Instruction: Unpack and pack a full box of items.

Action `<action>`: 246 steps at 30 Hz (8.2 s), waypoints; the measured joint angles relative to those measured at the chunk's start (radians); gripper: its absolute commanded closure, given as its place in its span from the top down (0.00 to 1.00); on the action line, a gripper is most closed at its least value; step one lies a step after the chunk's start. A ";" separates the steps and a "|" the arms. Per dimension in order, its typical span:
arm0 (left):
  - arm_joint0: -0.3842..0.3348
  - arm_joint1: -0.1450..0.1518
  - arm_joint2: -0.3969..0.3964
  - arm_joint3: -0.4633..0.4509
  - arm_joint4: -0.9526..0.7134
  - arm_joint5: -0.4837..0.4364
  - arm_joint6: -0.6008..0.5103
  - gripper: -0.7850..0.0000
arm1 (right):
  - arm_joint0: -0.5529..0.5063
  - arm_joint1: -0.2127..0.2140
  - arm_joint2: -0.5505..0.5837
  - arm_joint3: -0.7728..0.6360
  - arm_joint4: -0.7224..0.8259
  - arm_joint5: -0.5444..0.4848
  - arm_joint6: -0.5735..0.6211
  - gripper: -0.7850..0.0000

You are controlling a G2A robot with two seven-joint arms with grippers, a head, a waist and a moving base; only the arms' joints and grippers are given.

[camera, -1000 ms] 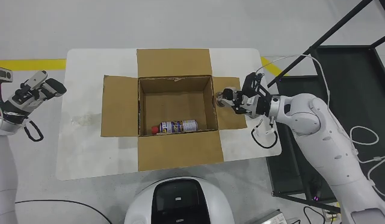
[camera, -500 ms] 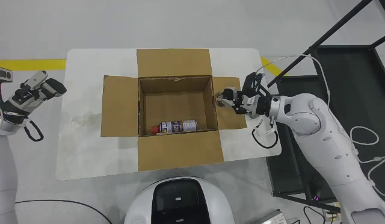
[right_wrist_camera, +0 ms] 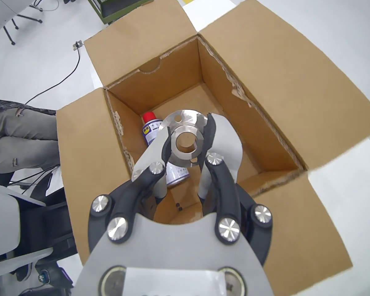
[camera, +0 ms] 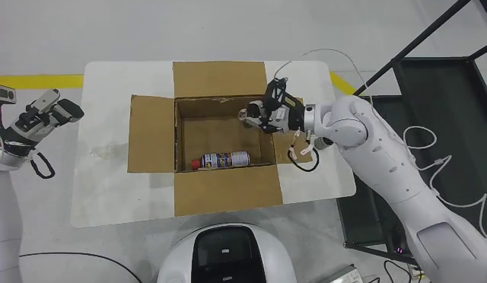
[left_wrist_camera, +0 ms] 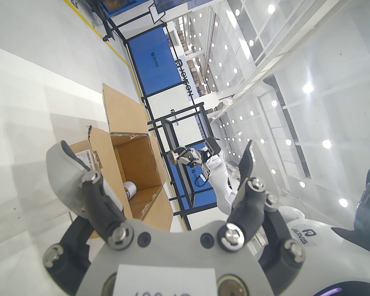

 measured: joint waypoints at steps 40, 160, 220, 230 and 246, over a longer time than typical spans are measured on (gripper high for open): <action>0.000 0.000 0.000 0.000 0.000 0.000 0.000 1.00 | 0.328 -0.265 -0.380 0.415 -0.212 -0.146 -0.134 1.00; 0.000 0.000 0.000 0.000 0.000 0.000 0.000 1.00 | -0.476 0.101 0.589 -0.358 -0.387 0.011 0.011 0.00; -0.059 0.005 0.098 0.110 0.148 -0.061 0.059 1.00 | 0.117 -0.138 -0.131 0.117 -0.139 -0.160 0.006 1.00; -0.186 -0.014 0.272 0.304 0.155 -0.163 0.040 1.00 | -0.129 -0.043 0.112 -0.124 0.136 -0.141 0.142 1.00; -0.375 -0.058 0.457 0.455 -0.064 -0.109 -0.092 1.00 | -0.158 -0.038 0.133 -0.110 0.193 -0.100 0.117 1.00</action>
